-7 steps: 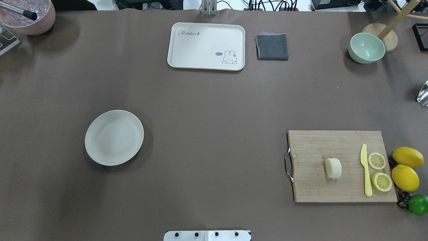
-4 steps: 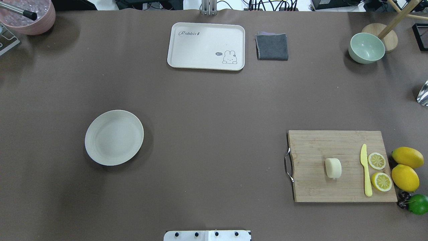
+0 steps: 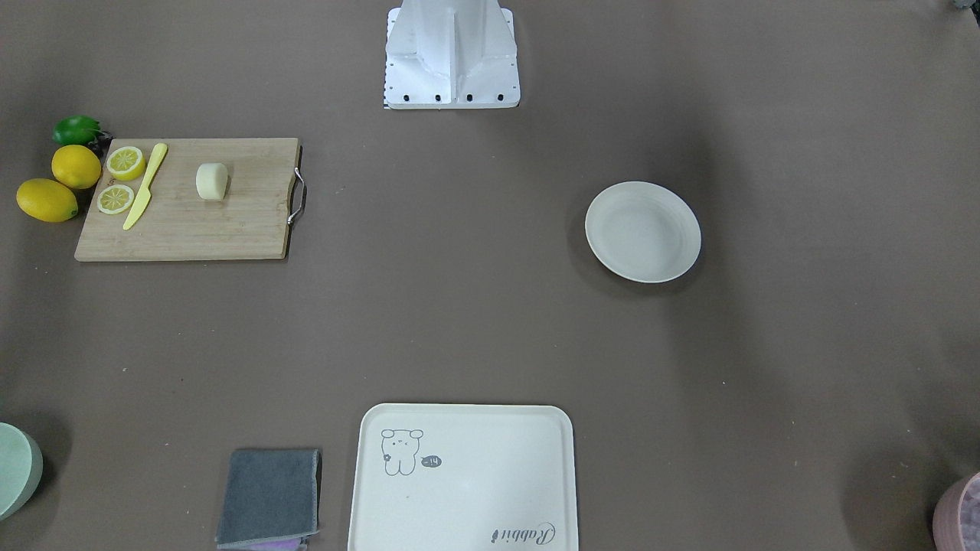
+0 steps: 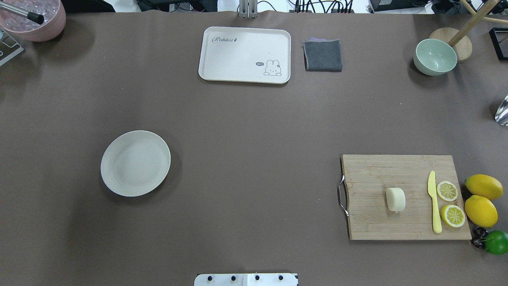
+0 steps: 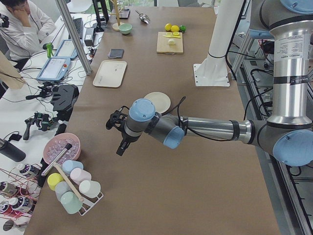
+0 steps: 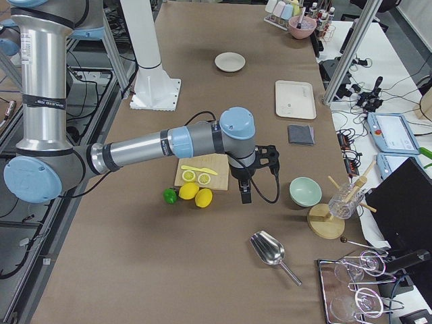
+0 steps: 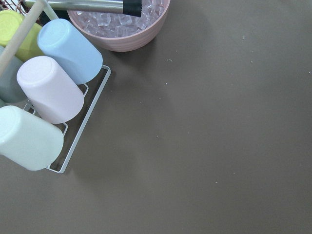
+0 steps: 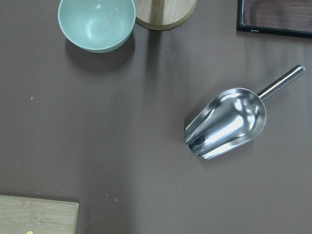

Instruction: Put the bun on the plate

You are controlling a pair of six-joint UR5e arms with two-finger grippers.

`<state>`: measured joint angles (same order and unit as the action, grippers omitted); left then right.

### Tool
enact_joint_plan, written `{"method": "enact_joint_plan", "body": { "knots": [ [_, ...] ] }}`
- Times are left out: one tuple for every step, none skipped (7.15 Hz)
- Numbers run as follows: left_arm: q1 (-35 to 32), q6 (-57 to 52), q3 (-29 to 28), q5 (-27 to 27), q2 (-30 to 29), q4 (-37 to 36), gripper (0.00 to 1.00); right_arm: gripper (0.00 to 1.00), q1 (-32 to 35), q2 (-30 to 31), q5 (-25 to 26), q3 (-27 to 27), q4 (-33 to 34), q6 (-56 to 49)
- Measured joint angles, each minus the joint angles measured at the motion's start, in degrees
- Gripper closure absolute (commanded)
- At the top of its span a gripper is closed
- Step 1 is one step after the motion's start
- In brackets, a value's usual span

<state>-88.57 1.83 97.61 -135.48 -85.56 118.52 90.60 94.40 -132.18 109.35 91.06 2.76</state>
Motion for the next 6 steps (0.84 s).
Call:
{"method": "enact_joint_plan", "body": {
  "knots": [
    [0.03,0.43,-0.13,-2.14,0.37,0.79,0.02,0.0,-0.01,0.38,-0.06,-0.24,-1.8,0.16],
    [0.38,2.56,-0.09,-3.93,0.32,1.29,0.02,0.0,-0.26,0.85,-0.08,-0.38,-2.66,0.77],
    [2.47,6.48,-0.11,-4.81,-0.61,1.39,0.02,0.0,-1.74,1.08,0.06,-0.34,-3.03,3.11],
    [6.32,11.04,-0.03,-5.11,-1.76,1.42,0.02,0.0,-4.93,0.96,0.85,-0.15,-3.2,6.98],
    [10.29,16.63,0.23,-5.05,-2.48,1.66,0.02,0.0,-9.07,0.66,2.13,0.09,-4.38,12.1],
    [14.12,21.56,0.59,-4.77,-3.01,1.97,0.02,0.0,-13.92,0.62,3.65,0.23,-8.41,19.72]
  ]
}}
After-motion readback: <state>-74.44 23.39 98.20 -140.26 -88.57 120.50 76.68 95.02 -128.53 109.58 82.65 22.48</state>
